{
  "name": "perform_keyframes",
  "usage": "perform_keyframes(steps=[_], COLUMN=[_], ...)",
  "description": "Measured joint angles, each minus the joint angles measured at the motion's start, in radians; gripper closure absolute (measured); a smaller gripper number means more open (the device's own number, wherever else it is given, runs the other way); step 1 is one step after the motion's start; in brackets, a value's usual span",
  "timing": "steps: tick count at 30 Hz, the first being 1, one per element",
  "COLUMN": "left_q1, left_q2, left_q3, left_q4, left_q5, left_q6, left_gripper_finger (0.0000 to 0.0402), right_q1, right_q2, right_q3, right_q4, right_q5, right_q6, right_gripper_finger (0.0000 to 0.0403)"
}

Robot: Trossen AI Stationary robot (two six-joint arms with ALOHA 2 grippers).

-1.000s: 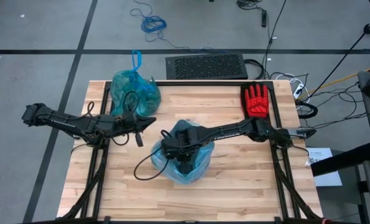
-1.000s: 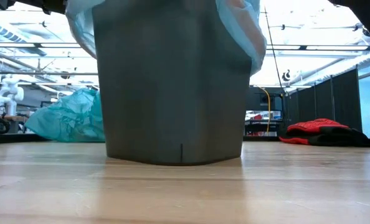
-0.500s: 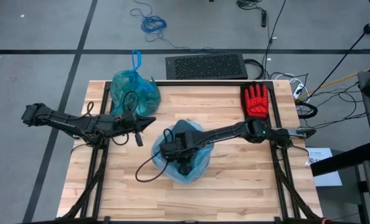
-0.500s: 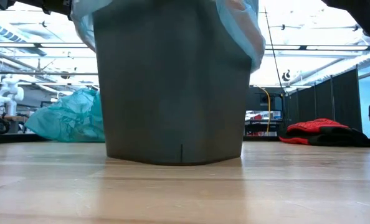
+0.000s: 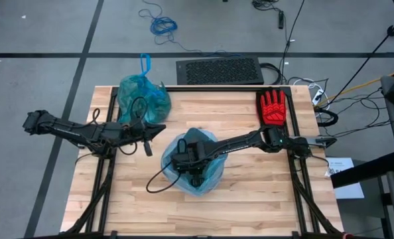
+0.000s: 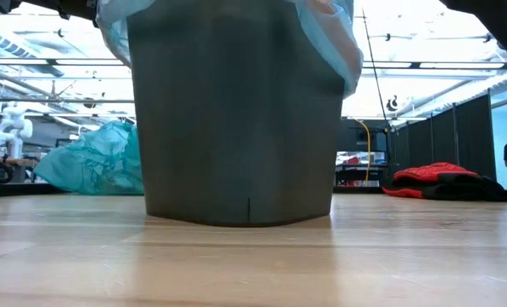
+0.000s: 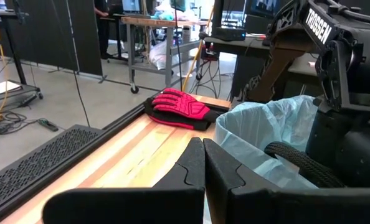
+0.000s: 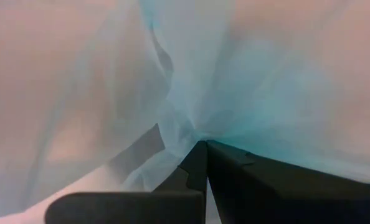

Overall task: Place trash/remove bag and relplace
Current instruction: Insert the blue trash bag into the trash bin

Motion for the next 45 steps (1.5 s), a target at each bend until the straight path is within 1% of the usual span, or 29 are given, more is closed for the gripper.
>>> perform_keyframes(steps=[3,11,17,24,27,31,34,36,39,41,45], left_q1=[0.000,0.000,0.000,0.000,0.000,0.000,0.002,0.007,0.020,0.027,0.029], left_q2=[0.000,0.000,0.000,0.000,0.000,0.000,0.000,0.000,0.000,0.000,0.017], left_q3=[0.000,0.000,0.000,0.000,0.000,0.000,-0.012,-0.041,-0.095,-0.130,-0.188], left_q4=[0.005,0.010,0.008,-0.004,-0.011,-0.016,-0.034,-0.032,-0.029,-0.003,0.141], left_q5=[0.000,0.000,0.000,0.000,-0.011,-0.011,-0.002,0.001,0.003,0.022,0.108], left_q6=[-0.009,-0.024,-0.024,-0.024,-0.049,-0.052,-0.078,-0.105,-0.177,-0.214,-0.236], left_gripper_finger=[0.0402,0.0402,0.0402,0.0402,0.0402,0.0402,0.0402,0.0402,0.0402,0.0402,0.0402], right_q1=[0.000,0.000,0.000,0.000,0.002,0.012,0.033,0.054,0.091,0.112,0.177], right_q2=[-0.005,-0.068,-0.116,-0.149,-0.169,-0.228,-0.301,-0.360,-0.455,-0.501,-0.537], right_q3=[0.007,0.009,0.010,0.010,0.010,0.010,0.010,0.010,0.011,0.012,-0.011], right_q4=[-0.009,-0.009,0.033,0.058,0.060,0.064,0.071,0.085,0.067,0.010,-0.149], right_q5=[-0.001,-0.008,-0.007,-0.003,-0.003,-0.001,0.003,0.045,0.154,0.176,0.188], right_q6=[0.000,0.010,0.011,-0.017,-0.039,-0.089,-0.135,-0.160,-0.161,-0.130,-0.059], right_gripper_finger=[0.0403,0.0403,0.0403,0.0403,0.0403,0.0403,0.0403,0.0403,0.0403,0.0403,0.0403])
